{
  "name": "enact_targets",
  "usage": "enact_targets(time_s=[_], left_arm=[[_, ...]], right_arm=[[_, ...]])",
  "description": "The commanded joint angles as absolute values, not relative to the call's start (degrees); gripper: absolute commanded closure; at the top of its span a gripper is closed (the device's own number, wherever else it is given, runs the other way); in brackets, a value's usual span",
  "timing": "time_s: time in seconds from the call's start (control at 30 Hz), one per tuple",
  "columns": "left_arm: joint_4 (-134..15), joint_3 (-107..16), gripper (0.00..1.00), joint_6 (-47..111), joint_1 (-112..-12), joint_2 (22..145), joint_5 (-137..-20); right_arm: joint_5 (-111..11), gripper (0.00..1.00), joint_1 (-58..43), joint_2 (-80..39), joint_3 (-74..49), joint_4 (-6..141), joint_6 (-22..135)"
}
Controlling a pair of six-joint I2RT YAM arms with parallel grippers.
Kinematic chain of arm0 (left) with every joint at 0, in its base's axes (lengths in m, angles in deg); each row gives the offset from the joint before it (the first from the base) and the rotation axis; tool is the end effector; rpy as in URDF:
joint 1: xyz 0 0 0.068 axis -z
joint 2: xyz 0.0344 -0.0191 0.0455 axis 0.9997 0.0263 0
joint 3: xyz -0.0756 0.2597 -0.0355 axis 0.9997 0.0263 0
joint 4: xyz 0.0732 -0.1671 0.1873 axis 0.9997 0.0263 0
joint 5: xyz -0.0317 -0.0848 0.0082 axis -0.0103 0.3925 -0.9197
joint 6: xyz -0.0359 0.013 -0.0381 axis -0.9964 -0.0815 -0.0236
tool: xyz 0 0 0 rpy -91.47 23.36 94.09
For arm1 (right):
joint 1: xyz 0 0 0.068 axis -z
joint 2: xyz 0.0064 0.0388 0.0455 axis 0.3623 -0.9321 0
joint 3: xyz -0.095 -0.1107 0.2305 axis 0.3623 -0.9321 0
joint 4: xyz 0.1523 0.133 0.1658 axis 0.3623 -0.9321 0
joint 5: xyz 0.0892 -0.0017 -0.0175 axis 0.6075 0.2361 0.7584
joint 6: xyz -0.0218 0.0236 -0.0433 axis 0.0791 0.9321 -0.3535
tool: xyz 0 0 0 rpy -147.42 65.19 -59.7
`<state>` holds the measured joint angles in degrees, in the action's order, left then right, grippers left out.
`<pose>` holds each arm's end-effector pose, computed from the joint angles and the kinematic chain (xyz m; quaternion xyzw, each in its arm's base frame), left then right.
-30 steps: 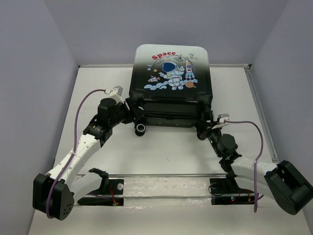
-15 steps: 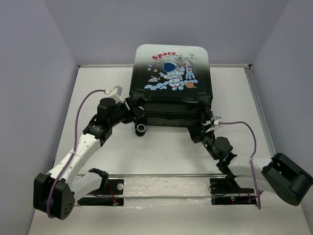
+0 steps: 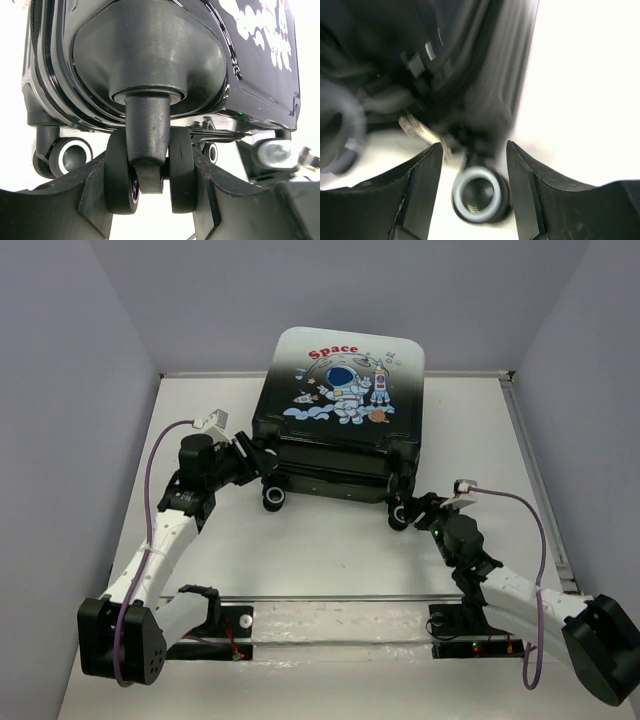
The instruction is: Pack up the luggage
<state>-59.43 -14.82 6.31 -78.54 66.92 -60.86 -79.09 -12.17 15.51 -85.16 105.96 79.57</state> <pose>0.2322 -0.0564 0.2931 -0.0530 0.7872 -0.3980 0.4680 0.1431 0.0785 0.1724 0.1063 0.7239 0.2306 0.6415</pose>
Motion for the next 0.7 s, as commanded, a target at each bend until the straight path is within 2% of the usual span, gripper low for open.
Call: enact_targets(time_s=[0.0,0.27,0.47,0.67], left_arm=[[-72.6,-19.3,0.94,4.6,-79.3,64.1,-55.4],[-73.4,-17.3,0.94,4.6,-79.3,64.0,-54.3],[-73.2,-17.0,0.94,4.7,-79.3,63.3,-53.6],[-72.8,-16.1,0.94,5.2,-78.7,62.7,-53.4]], right_arm=[[-71.6,0.43,-11.9,9.1,-82.1,108.8,75.4],[-69.7,0.41,-11.9,3.9,-79.7,115.0,71.1],[-69.7,0.41,-11.9,-6.4,-78.3,125.6,69.1],[-69.9,0.55,-11.9,-9.0,-78.5,136.0,67.8]])
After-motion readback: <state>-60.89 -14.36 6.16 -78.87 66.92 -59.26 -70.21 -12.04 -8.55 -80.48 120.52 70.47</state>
